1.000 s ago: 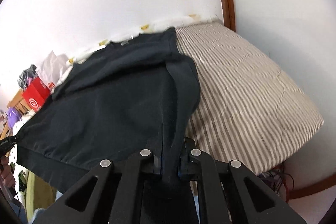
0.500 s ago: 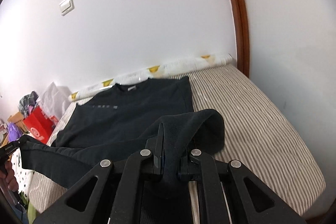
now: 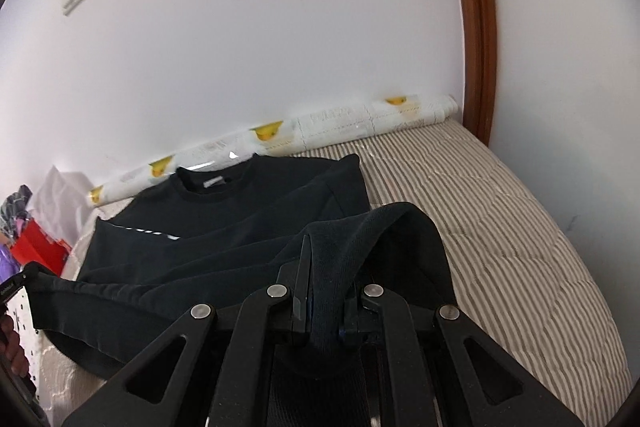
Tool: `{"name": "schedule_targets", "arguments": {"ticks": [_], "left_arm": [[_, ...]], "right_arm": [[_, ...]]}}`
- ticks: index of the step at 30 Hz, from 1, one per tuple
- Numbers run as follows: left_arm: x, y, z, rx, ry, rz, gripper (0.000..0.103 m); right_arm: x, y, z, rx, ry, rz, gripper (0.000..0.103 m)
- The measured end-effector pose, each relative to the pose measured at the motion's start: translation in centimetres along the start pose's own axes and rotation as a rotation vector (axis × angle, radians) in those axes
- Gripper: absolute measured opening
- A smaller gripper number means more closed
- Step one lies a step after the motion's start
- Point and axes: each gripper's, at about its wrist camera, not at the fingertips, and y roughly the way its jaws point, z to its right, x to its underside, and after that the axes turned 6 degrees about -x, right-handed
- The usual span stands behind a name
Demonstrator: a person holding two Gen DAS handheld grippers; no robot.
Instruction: Fold small clothes
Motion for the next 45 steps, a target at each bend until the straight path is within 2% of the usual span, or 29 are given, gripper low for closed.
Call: {"name": "schedule_targets", "arguments": {"ticks": [7,14,17,20,21,23,24,25,28,30,33,40,45], "left_arm": [[0.7,3.9,1.4,-0.08,0.049,-0.056,0.006],[0.1,5.9,0.9,-0.053,0.016,-0.106,0.008],[0.3,6.5,1.1,-0.06,0.02,-0.13,0.009],[0.4,6.1,0.9,-0.025,0.023,-0.124,0.009],[0.4,5.7,0.7,-0.014,0.025,-0.124,0.01],[0.5,5.0,0.4,0.001,0.024,-0.136,0.013],[0.6,4.5,0.1,0.014,0.019,-0.142,0.016],[0.9,3.9,-0.2,0.022,0.012,-0.146,0.022],[1.9,2.0,-0.9,0.037,0.003,-0.138,0.037],[3.0,0.7,-1.3,0.058,0.005,-0.145,0.037],[5.0,-0.9,-2.3,0.079,-0.014,-0.154,0.038],[10.6,-2.6,-5.4,0.114,-0.106,-0.221,0.039],[12.2,-2.0,-6.9,0.148,-0.184,-0.281,0.039]], "right_arm": [[0.5,5.1,1.3,0.044,0.004,-0.067,0.008],[0.8,8.2,1.3,0.079,-0.018,-0.111,0.008],[1.0,9.1,1.7,0.087,0.014,-0.124,0.009],[1.1,9.5,1.7,0.103,0.013,-0.141,0.014],[1.2,9.2,1.6,0.101,0.005,-0.141,0.016],[1.3,8.2,1.7,0.109,-0.009,-0.141,0.033],[1.7,6.6,1.9,0.118,-0.018,-0.147,0.049],[1.7,6.6,1.9,0.118,-0.018,-0.147,0.056],[2.8,3.2,2.8,0.101,-0.01,-0.122,0.057],[3.7,0.9,3.5,0.103,-0.002,-0.105,0.057],[5.0,-1.8,4.5,0.155,0.014,-0.069,0.057],[9.6,-4.0,6.4,0.116,0.099,-0.143,0.057],[11.4,-4.6,7.0,0.098,0.137,-0.154,0.057]]}}
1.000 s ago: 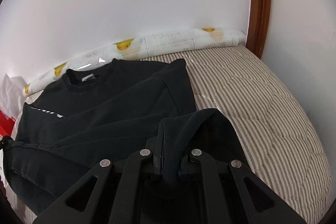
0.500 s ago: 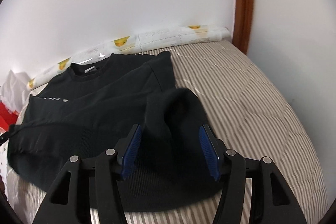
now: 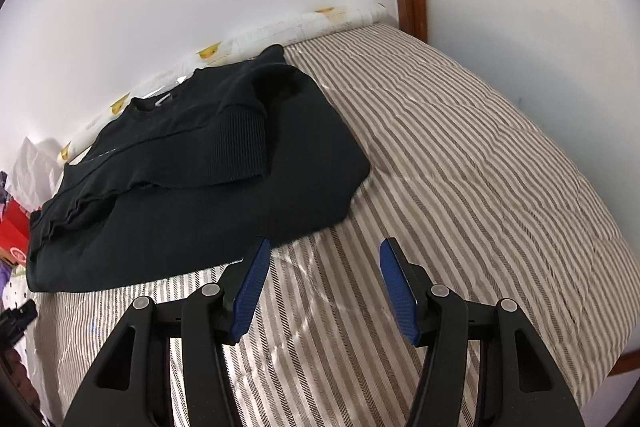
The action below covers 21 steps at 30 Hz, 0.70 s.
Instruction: Fold small clothes
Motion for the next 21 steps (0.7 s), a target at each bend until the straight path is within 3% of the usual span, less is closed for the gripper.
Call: {"name": "schedule_targets", "arguments": {"ticks": [6,11,16,21], "left_arm": [[-1.0,1.1,-1.2,0.128,-0.133,-0.022,0.04],[-2.1,2.3,-1.0,0.163,-0.181,-0.031,0.045],[-3.4,2.9,-0.3,0.132,-0.175,-0.031,0.047],[-4.5,3.4,1.5,0.032,-0.106,-0.02,0.047]], "right_arm": [[-0.7,-0.1,0.3,-0.021,0.031,0.013,0.057],[-1.5,0.8,0.2,-0.024,0.045,0.012,0.057],[-2.6,2.1,0.4,-0.022,0.071,0.007,0.057],[-3.7,3.8,0.4,-0.026,0.081,-0.001,0.057]]}}
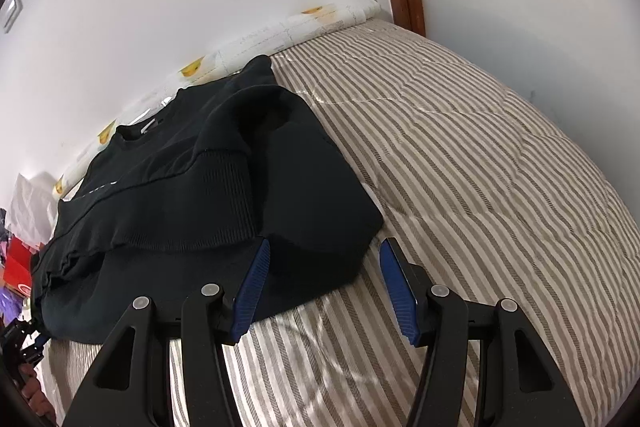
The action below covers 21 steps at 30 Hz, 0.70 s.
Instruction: Fold small clothes
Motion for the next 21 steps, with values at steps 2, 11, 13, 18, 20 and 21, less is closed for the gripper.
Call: {"name": "schedule_targets", "arguments": {"ticks": [2,11,13,18,20,21], "left_arm": [[-0.2,0.2,0.8,-0.044,0.033,0.014,0.046],[0.6,-0.4,3.6,-0.195,0.216,0.071,0.008],[0.9,-1.0,3.5,-0.193,0.223,0.077,0.008],[2.0,-2.6,3.8,-0.19,0.243,0.082,0.007],[2.7,-3.3,3.9,-0.193,0.251,0.088,0.007],[3.1,-3.7,3.9,-0.19,0.252,0.09,0.007]], "right_arm": [[-0.3,0.7,-0.1,-0.001,0.002,-0.008,0.057],[-0.8,1.7,-0.7,-0.057,-0.015,-0.014,0.021],[-0.5,1.1,-1.0,-0.057,-0.032,-0.007,0.019],[0.2,-0.2,-1.1,-0.058,-0.04,0.009,0.018],[0.5,-1.0,-1.3,-0.055,-0.051,0.015,0.018],[0.7,-1.4,-1.4,-0.054,-0.055,0.02,0.018]]}}
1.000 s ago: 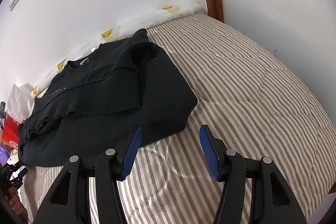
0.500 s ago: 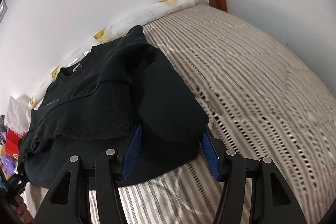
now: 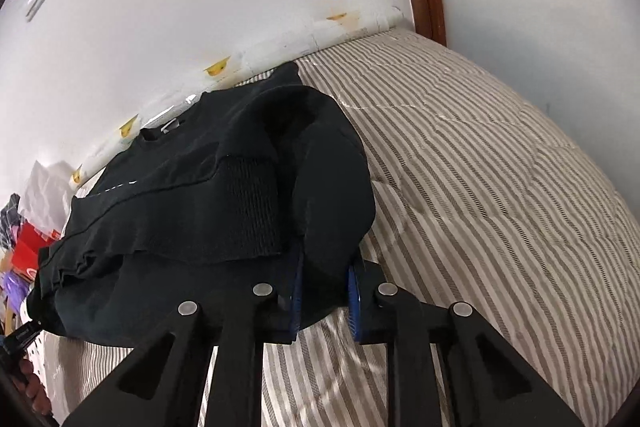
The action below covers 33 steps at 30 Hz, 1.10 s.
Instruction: Fold small clothes
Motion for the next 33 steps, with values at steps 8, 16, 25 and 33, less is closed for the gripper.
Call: {"name": "schedule_targets", "arguments": {"ticks": [8,16,25,33], "left_arm": [[3.1,-2.9,0.5,-0.004,0.014,0.0,0.007],[7.0,-5.8,0.0,-0.003,0.044,0.01,0.007],[8.2,-7.3,-0.7,-0.006,0.047,-0.024,0.012],[7.4,-11.1,2.0,0.028,0.167,0.086,0.017]], "right_arm": [[2.6,-4.3,-0.3,0.0,-0.044,0.01,0.018],[6.5,-8.0,0.5,0.016,-0.075,0.004,0.018],[8.0,-10.4,1.2,0.112,-0.113,-0.017,0.024],[7.0,-13.6,-2.6,0.04,-0.197,0.064,0.027]]}}
